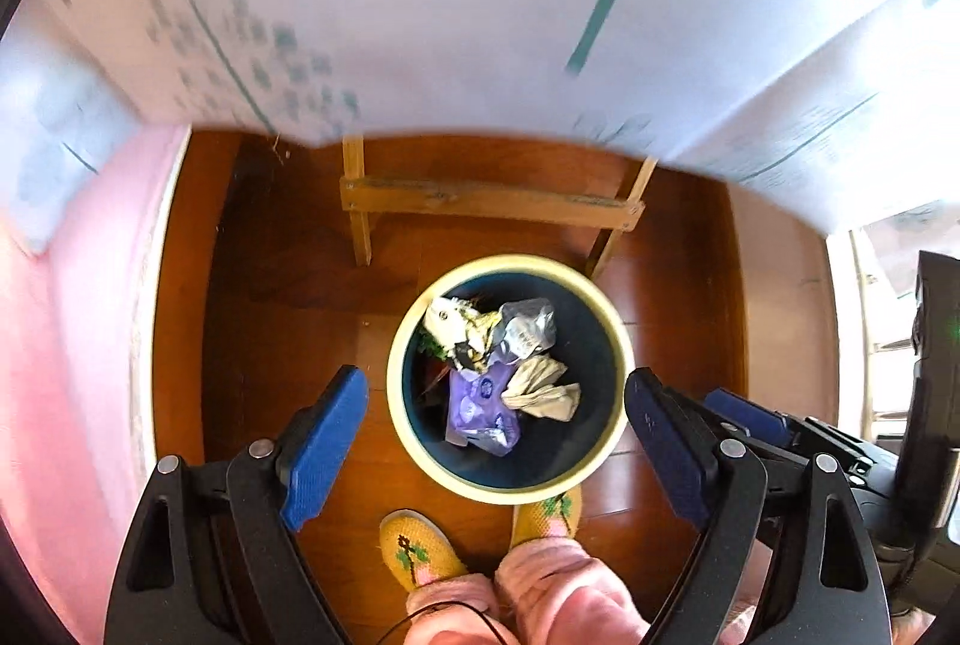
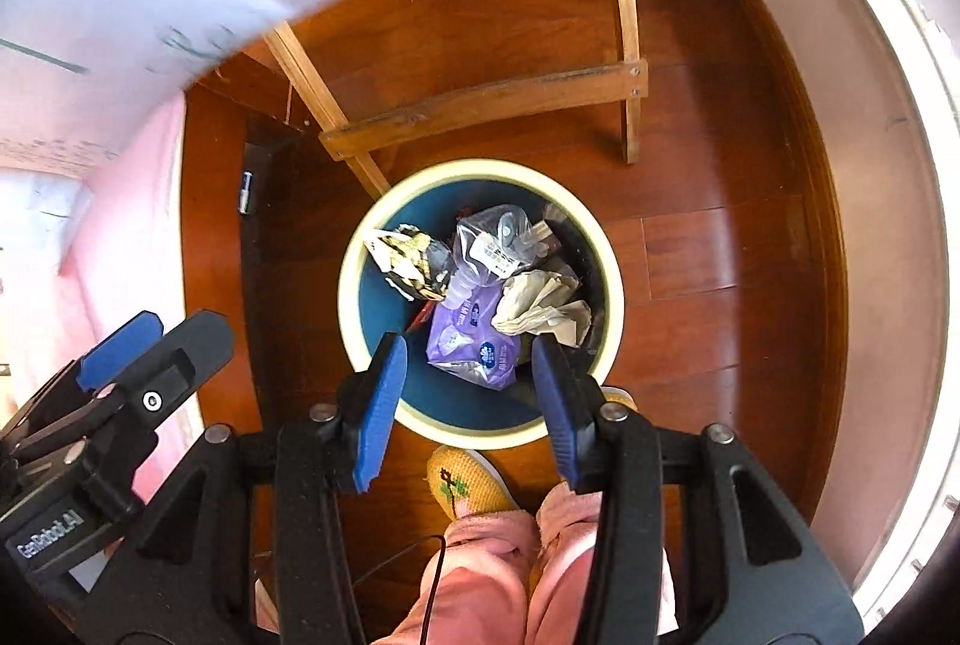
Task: Collect trash
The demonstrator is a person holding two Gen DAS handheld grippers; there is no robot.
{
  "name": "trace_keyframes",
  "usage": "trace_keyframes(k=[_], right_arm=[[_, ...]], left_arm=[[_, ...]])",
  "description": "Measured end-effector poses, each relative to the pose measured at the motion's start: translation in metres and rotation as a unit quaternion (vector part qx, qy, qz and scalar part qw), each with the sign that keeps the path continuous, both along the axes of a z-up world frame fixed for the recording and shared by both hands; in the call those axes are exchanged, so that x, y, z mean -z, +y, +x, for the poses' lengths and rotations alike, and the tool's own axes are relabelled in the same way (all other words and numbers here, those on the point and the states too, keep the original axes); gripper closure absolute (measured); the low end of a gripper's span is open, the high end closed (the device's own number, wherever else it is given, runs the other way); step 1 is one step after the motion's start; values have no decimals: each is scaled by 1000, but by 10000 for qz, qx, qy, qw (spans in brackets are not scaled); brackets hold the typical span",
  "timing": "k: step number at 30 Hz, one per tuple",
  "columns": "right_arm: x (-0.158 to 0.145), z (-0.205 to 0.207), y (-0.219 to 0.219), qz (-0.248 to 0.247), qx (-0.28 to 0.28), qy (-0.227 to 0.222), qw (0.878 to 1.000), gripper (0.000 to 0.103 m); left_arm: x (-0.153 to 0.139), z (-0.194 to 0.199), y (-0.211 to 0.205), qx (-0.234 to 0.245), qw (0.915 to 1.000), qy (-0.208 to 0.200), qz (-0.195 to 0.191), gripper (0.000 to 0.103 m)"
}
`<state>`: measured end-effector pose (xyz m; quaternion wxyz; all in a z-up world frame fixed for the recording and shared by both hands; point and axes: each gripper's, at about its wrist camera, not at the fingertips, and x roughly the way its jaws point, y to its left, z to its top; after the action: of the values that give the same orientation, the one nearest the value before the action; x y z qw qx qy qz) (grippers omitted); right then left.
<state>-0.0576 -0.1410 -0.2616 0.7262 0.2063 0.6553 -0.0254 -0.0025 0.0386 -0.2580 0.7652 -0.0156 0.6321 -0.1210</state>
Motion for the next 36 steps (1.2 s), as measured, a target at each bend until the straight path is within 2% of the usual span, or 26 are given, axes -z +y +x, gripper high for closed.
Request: trace_keyframes(k=[16,25,36], right_arm=[[-149,7,-7,-161,210,-653,9975,63],[-232,2,-13,-241,177,-998,9946,63],[-311,6,-16,-321,66,-1408,9895,63]], left_arm=[[-165,4,-15,424,9976,-551,-44,14],[-254,2,-23,397,9942,-1001,-32,14],[-319,-3,-26,335,9922,-1204,-48,14]])
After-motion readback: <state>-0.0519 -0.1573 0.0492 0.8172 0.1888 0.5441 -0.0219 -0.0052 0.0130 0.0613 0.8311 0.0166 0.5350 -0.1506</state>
